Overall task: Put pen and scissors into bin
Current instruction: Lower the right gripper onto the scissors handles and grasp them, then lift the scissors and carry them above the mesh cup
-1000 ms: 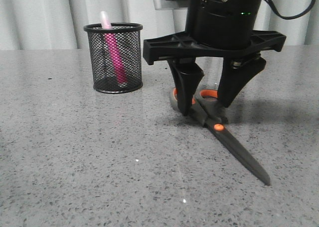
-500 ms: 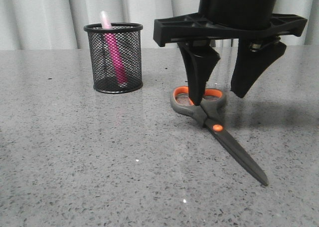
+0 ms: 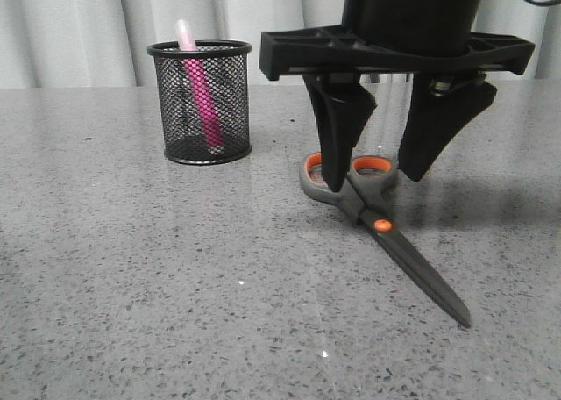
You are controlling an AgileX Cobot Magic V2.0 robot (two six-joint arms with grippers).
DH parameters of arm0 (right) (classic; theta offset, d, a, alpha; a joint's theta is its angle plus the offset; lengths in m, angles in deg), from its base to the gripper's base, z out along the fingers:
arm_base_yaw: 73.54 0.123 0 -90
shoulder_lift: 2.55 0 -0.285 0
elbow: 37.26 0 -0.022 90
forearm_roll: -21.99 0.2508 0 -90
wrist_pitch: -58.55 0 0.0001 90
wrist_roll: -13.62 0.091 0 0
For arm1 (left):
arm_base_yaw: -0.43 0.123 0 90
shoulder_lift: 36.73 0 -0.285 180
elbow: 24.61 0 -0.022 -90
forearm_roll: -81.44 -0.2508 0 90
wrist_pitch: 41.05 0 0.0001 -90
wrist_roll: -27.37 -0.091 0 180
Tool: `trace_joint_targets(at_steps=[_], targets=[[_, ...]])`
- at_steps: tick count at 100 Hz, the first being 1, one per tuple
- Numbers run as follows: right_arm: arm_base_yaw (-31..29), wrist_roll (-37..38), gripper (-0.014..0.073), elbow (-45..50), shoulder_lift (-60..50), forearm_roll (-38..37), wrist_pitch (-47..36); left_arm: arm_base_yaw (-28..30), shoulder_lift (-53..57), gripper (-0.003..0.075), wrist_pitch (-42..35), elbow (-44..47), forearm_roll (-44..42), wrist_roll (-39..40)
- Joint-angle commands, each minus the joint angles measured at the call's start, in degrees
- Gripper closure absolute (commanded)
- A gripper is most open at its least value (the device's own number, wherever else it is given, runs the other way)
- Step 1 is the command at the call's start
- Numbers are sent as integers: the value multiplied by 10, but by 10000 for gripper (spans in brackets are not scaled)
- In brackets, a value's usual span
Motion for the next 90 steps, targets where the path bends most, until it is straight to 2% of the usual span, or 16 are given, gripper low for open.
trace_joint_targets(at_steps=[1,32,49,59,74,90], targets=[[-2,2,182,-12,-11,0,-9,-5,-1,659,8,-16,22,0],[-2,2,181,-12,23,0,-40,-5,-1,659,12,-16,23,0],[-2,2,197,-12,44,0,-30,-5,-1,659,15,-16,23,0],[-2,2,319,-12,52,0,-27,-5,-1,659,15,-16,23,0],[-2,2,670,-12,52,-16,-29,-5,-1,659,15,-16,23,0],[-2,0,658,-12,33,-38,-33,-5,-1,659,15,-16,23,0]])
